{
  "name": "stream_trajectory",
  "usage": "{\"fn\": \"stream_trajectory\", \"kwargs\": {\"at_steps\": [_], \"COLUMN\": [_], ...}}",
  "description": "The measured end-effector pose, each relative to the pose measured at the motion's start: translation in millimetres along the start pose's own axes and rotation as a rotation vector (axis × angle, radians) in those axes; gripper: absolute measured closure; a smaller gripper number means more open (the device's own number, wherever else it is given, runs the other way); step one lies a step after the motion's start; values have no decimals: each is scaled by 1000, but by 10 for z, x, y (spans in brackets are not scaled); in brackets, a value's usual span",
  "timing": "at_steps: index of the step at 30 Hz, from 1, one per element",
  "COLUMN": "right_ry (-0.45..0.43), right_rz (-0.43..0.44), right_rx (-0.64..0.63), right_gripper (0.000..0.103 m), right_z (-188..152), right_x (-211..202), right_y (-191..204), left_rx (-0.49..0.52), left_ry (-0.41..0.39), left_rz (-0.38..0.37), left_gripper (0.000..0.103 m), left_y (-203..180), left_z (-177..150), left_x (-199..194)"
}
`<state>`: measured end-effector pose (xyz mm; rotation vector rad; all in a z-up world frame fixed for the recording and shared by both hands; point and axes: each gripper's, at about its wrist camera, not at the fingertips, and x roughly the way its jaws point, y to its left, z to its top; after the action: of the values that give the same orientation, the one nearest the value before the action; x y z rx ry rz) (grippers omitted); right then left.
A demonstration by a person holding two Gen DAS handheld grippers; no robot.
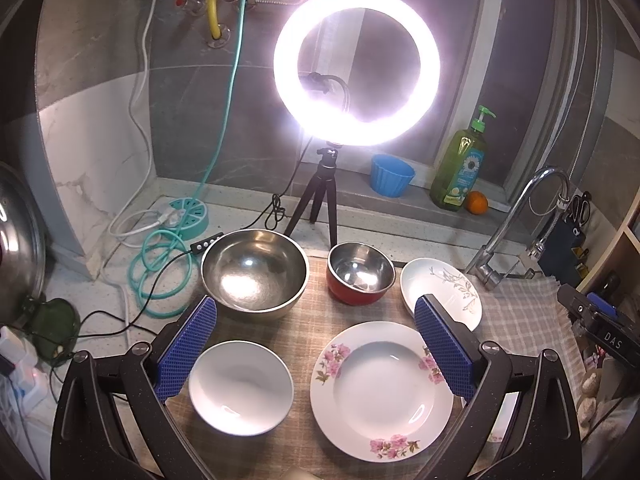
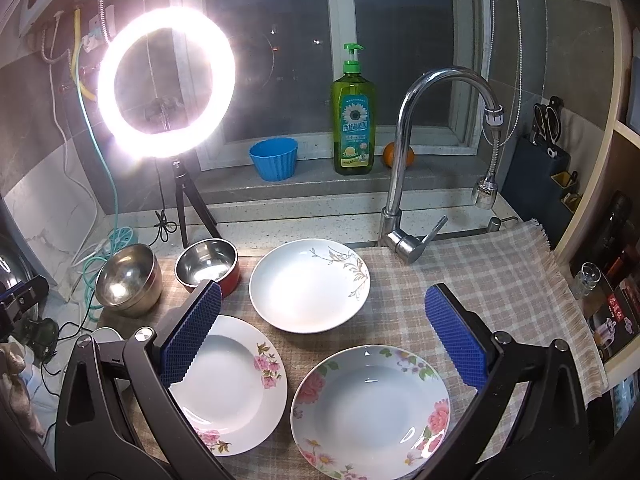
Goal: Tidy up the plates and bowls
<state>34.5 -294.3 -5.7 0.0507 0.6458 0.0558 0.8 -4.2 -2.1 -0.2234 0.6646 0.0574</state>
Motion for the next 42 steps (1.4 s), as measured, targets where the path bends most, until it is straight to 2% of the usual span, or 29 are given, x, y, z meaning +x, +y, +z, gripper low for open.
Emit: {"fn": "stream_trajectory", "kwargs": {"at_steps": [42], "right_ry": [7], "right_rz": [3], "right_rx": [-1], "right_gripper": [0], "right_z": [-4], "right_x": [6], "right_y": [-14], "left_rx": [5], "left_ry": [2], "left_rz": [1], "left_gripper": [3], "left_y": [-42], "left_z": [-10], "left_x": [-25]}}
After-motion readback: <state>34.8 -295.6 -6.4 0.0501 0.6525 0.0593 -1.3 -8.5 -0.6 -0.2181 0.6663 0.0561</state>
